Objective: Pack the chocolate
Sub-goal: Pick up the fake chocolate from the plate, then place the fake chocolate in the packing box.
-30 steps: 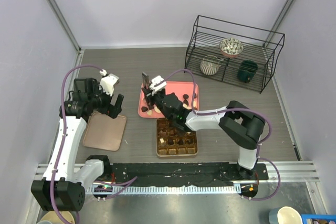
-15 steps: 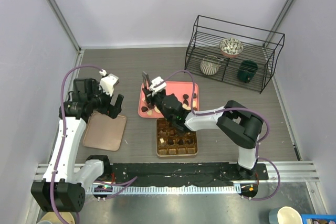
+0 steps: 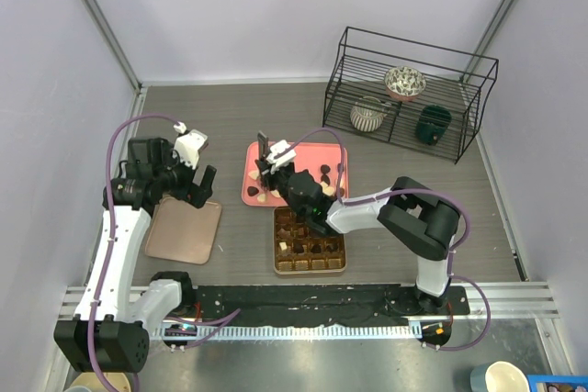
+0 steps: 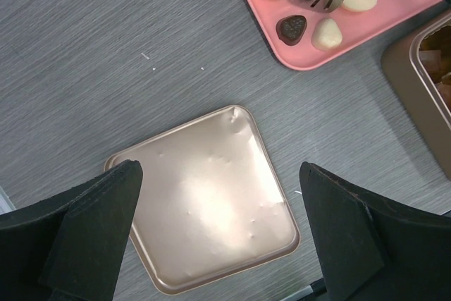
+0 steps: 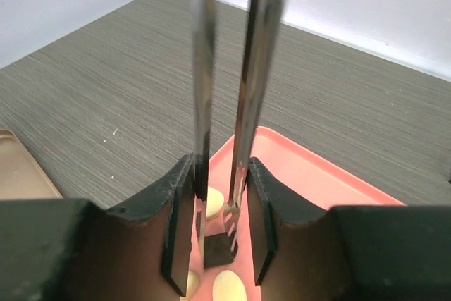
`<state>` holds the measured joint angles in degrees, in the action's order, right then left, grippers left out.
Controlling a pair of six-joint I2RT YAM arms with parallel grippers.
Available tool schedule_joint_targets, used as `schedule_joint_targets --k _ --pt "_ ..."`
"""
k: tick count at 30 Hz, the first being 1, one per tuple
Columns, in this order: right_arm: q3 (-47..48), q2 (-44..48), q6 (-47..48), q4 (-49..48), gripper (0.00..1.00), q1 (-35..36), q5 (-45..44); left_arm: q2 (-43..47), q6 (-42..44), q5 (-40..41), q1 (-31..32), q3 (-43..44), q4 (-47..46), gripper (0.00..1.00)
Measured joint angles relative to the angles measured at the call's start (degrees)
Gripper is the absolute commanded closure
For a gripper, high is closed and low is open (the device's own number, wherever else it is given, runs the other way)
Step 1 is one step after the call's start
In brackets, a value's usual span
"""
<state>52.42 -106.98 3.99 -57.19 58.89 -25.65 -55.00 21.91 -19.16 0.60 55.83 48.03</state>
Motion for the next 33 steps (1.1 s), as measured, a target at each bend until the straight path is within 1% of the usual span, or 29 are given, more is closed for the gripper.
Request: schedule_joint_targets --k 3,4,11,16,19,23,26,30,33 --pt "0.0 0.3 0.1 0.2 0.75 0.0 -0.1 0.0 0.2 0.0 0.0 0.0 0.0 0.00" --pt "0.0 0.5 0.2 0.6 0.76 0.0 -0.2 0.0 0.3 0.0 0.0 0.0 0.1 0.00" --pt "0.0 4.8 3.4 4.5 0.78 0.1 -0.8 0.1 1.0 0.0 0.0 0.0 0.2 0.00" --pt "0.0 12.0 6.0 8.0 0.80 0.7 -0.8 0.0 1.1 0.1 0.0 0.0 0.2 0.00" --pt "-0.6 18.9 6.7 11.1 0.81 1.9 -1.0 -0.1 1.1 0.1 0.0 0.0 0.2 0.00" --pt "-2.3 30.4 5.7 19.1 0.82 4.3 -2.5 -1.4 1.0 0.1 0.0 0.0 0.1 0.00" --pt "-5.0 40.7 3.0 26.9 0.82 6.4 -4.3 -2.4 1.0 0.1 0.0 0.0 -0.1 0.00" --pt "-7.8 52.8 -2.7 40.4 0.82 9.4 -6.7 -2.9 0.8 0.0 0.0 -0.1 -0.2 0.00" --pt "-8.8 58.9 -6.9 50.1 0.82 11.1 -7.9 -2.9 0.7 0.0 0.0 -0.1 -0.2 0.00"
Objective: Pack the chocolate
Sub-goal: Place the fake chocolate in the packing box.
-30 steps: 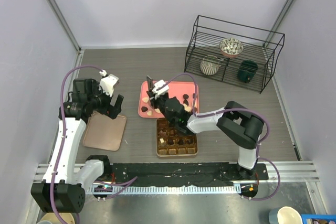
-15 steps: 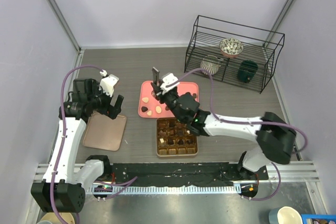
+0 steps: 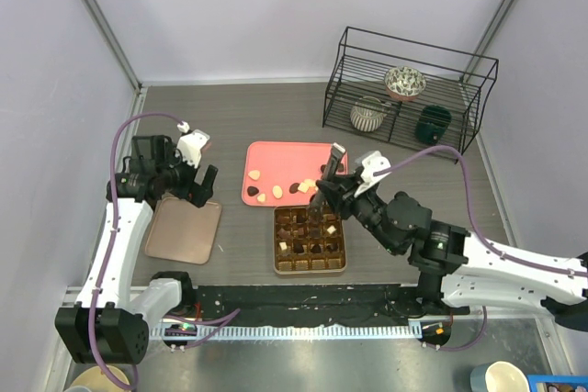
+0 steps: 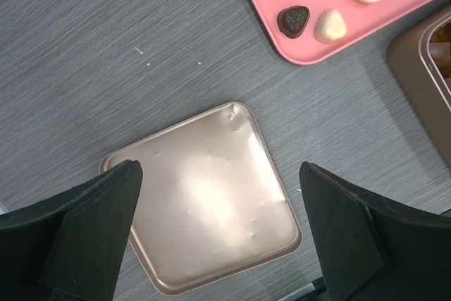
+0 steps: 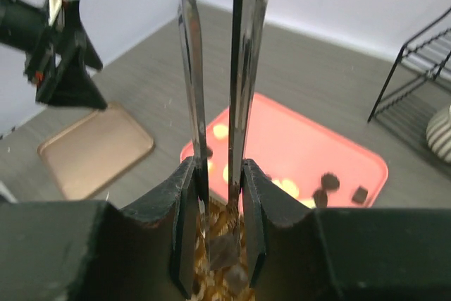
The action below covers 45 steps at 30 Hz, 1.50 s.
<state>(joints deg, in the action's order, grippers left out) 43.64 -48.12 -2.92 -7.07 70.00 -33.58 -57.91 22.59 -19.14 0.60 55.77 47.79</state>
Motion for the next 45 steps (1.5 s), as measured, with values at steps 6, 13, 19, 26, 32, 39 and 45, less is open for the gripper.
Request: schedule_joint_targets --k 6,13,19,26,32,39,45 --pt "-0.5 4.4 -6.4 14.6 0.82 2.5 -0.3 0.0 -0.1 0.0 0.0 -0.1 0.1 0.00" --pt "-4.4 4.3 -8.3 20.0 0.82 2.7 -0.3 0.0 -0.1 -0.2 0.0 -0.1 0.3 0.00" --pt "-5.6 4.0 -8.3 18.6 0.83 2.8 1.0 0.0 -0.1 -0.2 0.0 -0.1 0.5 0.00" --pt "-5.6 -0.2 -8.2 12.5 0.83 6.7 3.3 0.0 0.0 -0.2 0.0 -0.1 0.5 0.00" --pt "-5.6 -4.8 -8.2 6.7 0.83 10.9 3.7 0.2 0.1 -0.2 0.0 -0.1 0.5 0.00" --pt "-5.6 -8.8 -7.7 -0.3 0.83 12.9 3.6 0.4 0.2 -0.2 0.0 -0.1 0.8 0.00" --pt "-5.6 -11.0 -7.3 -6.7 0.79 12.9 3.5 0.8 0.4 -0.2 0.0 -0.1 1.0 0.00"
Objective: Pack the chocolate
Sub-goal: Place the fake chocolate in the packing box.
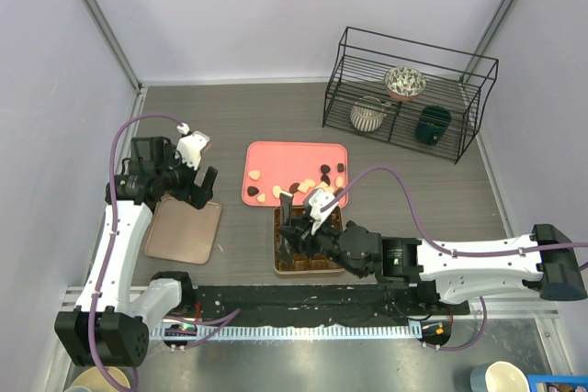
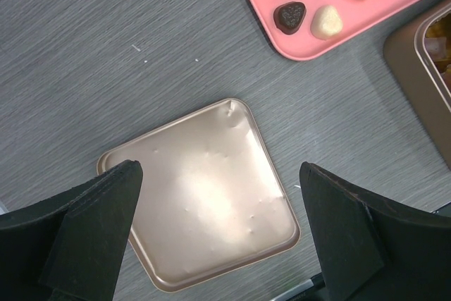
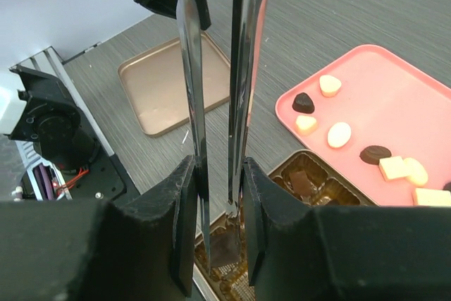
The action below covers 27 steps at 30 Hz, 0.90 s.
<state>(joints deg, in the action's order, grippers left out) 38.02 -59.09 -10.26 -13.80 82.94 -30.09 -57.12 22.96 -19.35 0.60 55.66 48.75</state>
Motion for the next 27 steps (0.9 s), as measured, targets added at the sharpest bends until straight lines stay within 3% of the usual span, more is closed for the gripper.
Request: schedule_joint_targets --k 20,27 --pt "-2.7 -2.1 -0.5 -5.4 0.62 0.1 0.8 0.4 0.3 0.0 0.0 0.0 1.3 0.00" --pt "-2.7 -2.1 -0.5 -5.6 0.62 0.1 1.0 0.6 0.3 0.0 0.0 0.0 1.3 0.00"
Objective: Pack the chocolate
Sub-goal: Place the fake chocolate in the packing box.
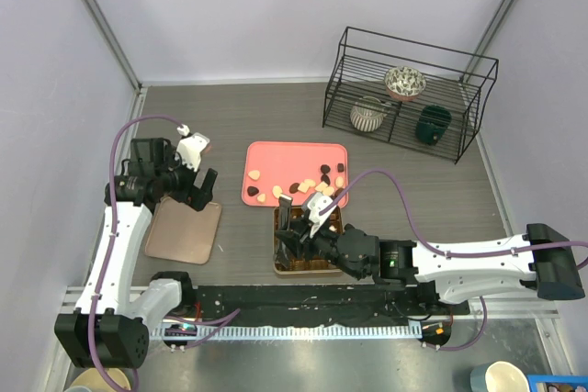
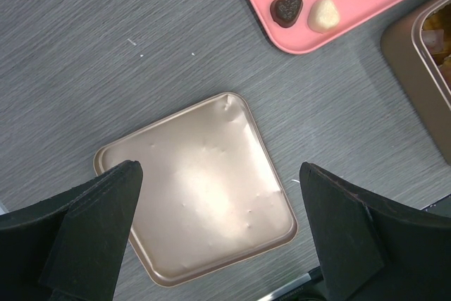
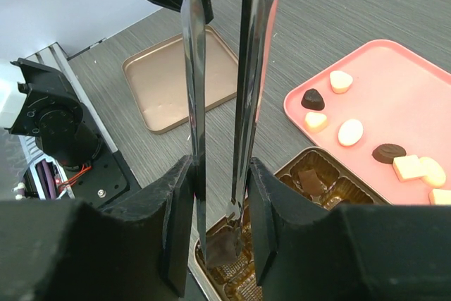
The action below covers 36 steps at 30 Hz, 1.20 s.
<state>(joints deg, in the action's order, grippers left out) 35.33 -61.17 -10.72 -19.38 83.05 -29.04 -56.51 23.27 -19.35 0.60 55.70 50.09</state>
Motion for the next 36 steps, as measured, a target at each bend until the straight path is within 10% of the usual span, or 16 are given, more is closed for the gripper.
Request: schedule_joint_targets --k 36 --pt "5.8 -5.6 13.0 -7.2 0.68 -1.6 -2.0 0.3 0.1 -0.2 0.0 1.4 1.2 0.00"
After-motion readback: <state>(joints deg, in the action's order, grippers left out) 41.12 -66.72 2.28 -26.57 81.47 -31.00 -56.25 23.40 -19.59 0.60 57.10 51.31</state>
